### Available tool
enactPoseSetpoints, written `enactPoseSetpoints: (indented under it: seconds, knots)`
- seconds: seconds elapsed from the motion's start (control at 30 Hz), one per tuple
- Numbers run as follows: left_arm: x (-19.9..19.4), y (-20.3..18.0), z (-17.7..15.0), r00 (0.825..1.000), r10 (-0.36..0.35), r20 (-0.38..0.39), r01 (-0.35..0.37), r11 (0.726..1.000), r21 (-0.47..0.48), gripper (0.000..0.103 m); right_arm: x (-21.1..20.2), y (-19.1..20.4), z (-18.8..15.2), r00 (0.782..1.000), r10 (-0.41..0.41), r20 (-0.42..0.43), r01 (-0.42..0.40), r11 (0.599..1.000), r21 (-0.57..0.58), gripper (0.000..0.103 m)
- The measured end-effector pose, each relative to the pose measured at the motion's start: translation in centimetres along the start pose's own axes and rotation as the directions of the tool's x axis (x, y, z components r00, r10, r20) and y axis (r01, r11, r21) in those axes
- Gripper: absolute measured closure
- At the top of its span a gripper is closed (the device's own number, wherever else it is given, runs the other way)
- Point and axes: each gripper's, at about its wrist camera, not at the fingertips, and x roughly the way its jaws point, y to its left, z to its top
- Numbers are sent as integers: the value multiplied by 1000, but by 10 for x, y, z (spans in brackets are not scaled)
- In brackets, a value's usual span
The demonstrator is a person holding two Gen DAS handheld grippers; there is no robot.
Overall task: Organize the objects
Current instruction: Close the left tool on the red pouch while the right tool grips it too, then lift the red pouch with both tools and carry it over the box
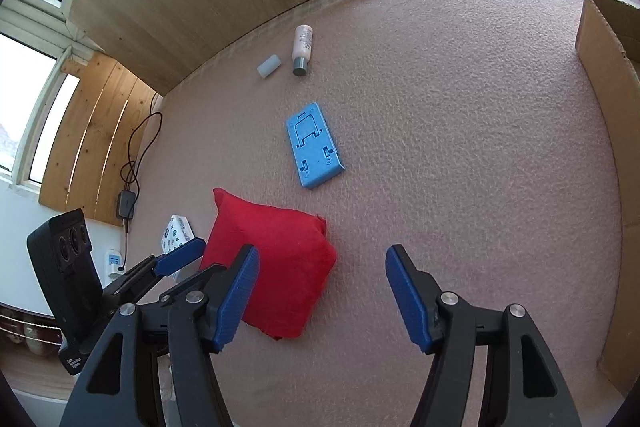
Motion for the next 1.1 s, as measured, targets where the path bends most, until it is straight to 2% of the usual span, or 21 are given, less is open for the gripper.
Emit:
enactPoseSetpoints:
  seconds: [0.13,0.33,0.63,0.8,0.9,1.1]
  knots:
    - [5,-1,-3,999,-46,1,46,999,-20,27,16,5,-2,999,9,-47,-9,1000,6,41]
    - [12,-8,-7,999,-50,-15,49,999,-4,27,28,13,-5,998,2,-68,-2,1000,-7,41]
    - [15,-26,-13,998,-44,-36,46,996,73,28,38,24,-1,996,-10,-90,6,999,-49,41]
    - [17,-29,-15,998,-43,-37,45,996,73,35,44,28,-2,995,-21,-101,13,997,-75,41]
    - [16,-32,-14,998,-46,-36,49,996,74,39,44,29,-4,996,-16,-90,8,996,-83,42]
    - [13,-49,-10,998,-61,-25,63,994,93,39,29,34,-3,998,-48,-43,42,990,-137,47]
